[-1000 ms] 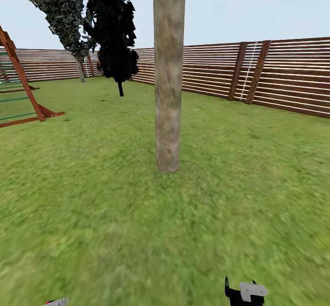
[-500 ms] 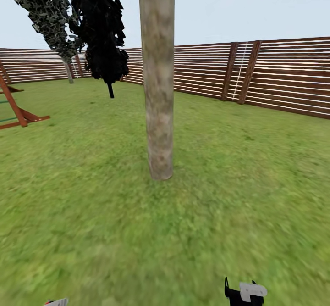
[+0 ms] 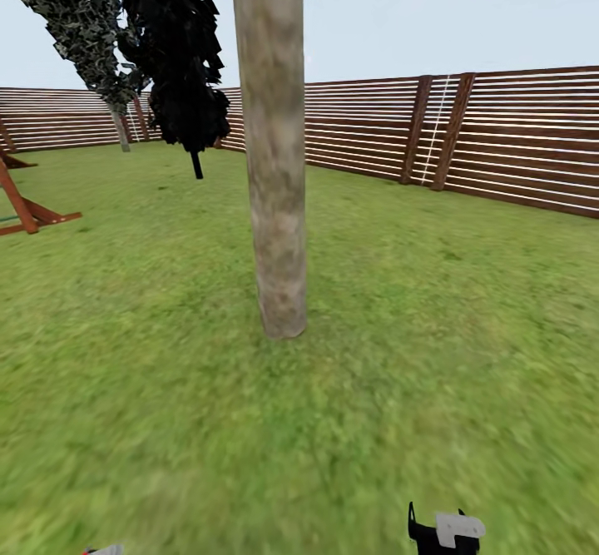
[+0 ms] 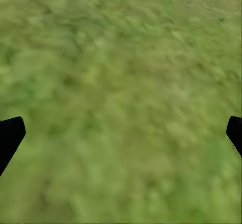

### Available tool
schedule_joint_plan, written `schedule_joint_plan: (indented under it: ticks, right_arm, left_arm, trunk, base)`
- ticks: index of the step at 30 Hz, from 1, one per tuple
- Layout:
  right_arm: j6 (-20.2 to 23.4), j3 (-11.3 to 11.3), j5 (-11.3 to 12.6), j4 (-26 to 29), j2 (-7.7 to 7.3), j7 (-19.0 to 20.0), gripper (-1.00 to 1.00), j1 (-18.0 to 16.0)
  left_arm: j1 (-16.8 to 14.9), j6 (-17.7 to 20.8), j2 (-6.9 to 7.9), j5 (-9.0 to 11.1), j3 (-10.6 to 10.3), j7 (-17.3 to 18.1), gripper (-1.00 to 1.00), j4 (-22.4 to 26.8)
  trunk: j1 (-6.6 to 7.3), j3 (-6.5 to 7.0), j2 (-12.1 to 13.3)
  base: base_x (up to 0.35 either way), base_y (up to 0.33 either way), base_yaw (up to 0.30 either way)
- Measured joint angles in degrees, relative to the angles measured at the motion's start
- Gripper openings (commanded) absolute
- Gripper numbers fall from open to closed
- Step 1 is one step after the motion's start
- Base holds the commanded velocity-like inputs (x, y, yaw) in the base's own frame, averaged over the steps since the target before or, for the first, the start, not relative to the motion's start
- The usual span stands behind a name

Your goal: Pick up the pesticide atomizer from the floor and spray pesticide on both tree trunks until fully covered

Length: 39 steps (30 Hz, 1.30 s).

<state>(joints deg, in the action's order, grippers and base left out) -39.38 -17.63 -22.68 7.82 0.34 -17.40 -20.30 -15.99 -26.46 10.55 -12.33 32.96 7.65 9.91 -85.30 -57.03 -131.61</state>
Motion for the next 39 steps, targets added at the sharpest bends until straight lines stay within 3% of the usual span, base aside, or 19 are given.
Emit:
schedule_joint_plan:
  ticks: [16, 18, 20, 21, 22, 24, 25, 26, 27, 29, 30, 32, 34, 36, 39]
  right_arm:
    - [0.07, 0.00, -0.10, 0.28, 0.00, 0.11, 1.00, 0.00]
    - [0.18, -0.02, -2.02, 2.01, -0.36, 0.21, 1.00, -0.01]
    - [5.22, -0.04, -12.60, 8.91, -0.34, 0.38, 1.00, -0.08]
    - [9.19, -0.06, -16.46, 11.00, -0.15, 2.70, 1.00, -0.81]
    - [10.52, -0.07, -17.55, 11.59, -0.09, 5.10, 1.00, -1.63]
    - [12.32, -0.06, -18.98, 12.28, -0.07, 16.93, 1.00, -5.53]
    - [13.05, -0.07, -19.51, 12.46, -0.11, 24.78, 1.00, -7.73]
    - [15.15, -0.06, -21.07, 12.60, -0.14, 32.26, 1.00, -10.02]
    - [16.84, -0.04, -23.87, 12.88, -0.15, 37.64, 1.00, -11.55]
    - [17.80, -0.09, -28.08, 13.89, -0.07, 44.46, 1.00, -12.94]
    - [18.08, -0.11, -29.78, 14.76, 0.02, 49.19, 1.00, -13.51]
    - [18.23, -0.07, -30.70, 15.45, 0.27, 54.84, 1.00, -14.09]
    - [18.27, -0.10, -30.94, 16.04, 0.92, 59.48, 1.00, -14.46]
    - [18.28, -0.07, -31.01, 16.15, 1.47, 61.82, 1.00, -14.57]
    - [18.29, -0.04, -31.02, 15.96, 2.12, 62.23, 1.00, -14.59]
  left_arm:
    - [-0.18, 0.09, 0.04, -0.29, -0.43, 0.58, -1.00, 0.98]
    - [-0.46, 0.09, 0.41, -0.50, -1.85, 0.66, -1.00, 1.43]
    - [-0.82, 0.45, 0.70, -3.87, -7.06, 0.84, -1.00, 4.44]
    - [-1.39, 0.64, 0.83, -7.31, -10.28, 1.72, -1.00, 6.73]
    - [-1.83, 0.73, 0.88, -9.14, -11.45, 2.68, -1.00, 7.59]
    - [-4.01, 0.93, 1.43, -14.87, -13.27, 8.87, -1.00, 9.00]
    - [-5.72, 1.14, 2.38, -18.43, -13.64, 15.42, -1.00, 9.30]
    - [-7.99, 1.73, 3.22, -21.58, -13.83, 24.94, -1.00, 9.47]
    - [-9.82, 2.68, 3.58, -23.11, -13.83, 32.67, -1.00, 9.55]
    - [-12.27, 4.39, 3.77, -25.48, -13.84, 41.84, -1.00, 9.65]
    - [-14.54, 5.69, 3.77, -29.29, -13.83, 47.93, -1.00, 9.67]
    - [-17.31, 7.42, 3.47, -37.10, -13.85, 53.68, -1.00, 9.68]
    - [-18.53, 9.94, 3.08, -42.79, -13.80, 55.60, -1.00, 9.68]
    - [-18.91, 11.80, 2.93, -44.99, -13.82, 56.21, -1.00, 9.69]
    - [-18.92, 12.26, 2.86, -45.40, -13.77, 56.29, -1.00, 9.69]
  trunk:
    - [0.00, 0.00, 0.00]
    - [0.00, 0.00, 0.00]
    - [0.00, 0.02, 0.00]
    - [0.00, 0.02, 0.00]
    - [0.00, 0.01, 0.00]
    - [0.00, 0.02, 0.00]
    - [0.00, 0.02, 0.00]
    - [0.00, 0.03, 0.00]
    - [0.00, 0.02, 0.00]
    - [0.00, 0.01, 0.00]
    - [0.00, 0.01, 0.00]
    - [0.00, 0.00, 0.00]
    - [0.00, 0.00, 0.00]
    - [0.00, 0.00, 0.00]
    - [0.00, 0.00, 0.00]
  base:
    - [0.254, -0.158, 0.000]
    - [0.040, -0.025, 0.000]
    - [0.008, -0.005, 0.000]
    - [0.003, -0.002, 0.000]
    - [0.002, -0.001, 0.000]
    - [0.000, 0.000, 0.000]
    - [0.000, 0.000, 0.000]
    - [0.000, 0.000, 0.000]
    - [0.000, 0.000, 0.000]
    - [0.000, 0.000, 0.000]
    - [0.000, 0.000, 0.000]
    - [0.000, 0.000, 0.000]
    - [0.000, 0.000, 0.000]
    - [0.000, 0.000, 0.000]
    - [0.000, 0.000, 0.000]
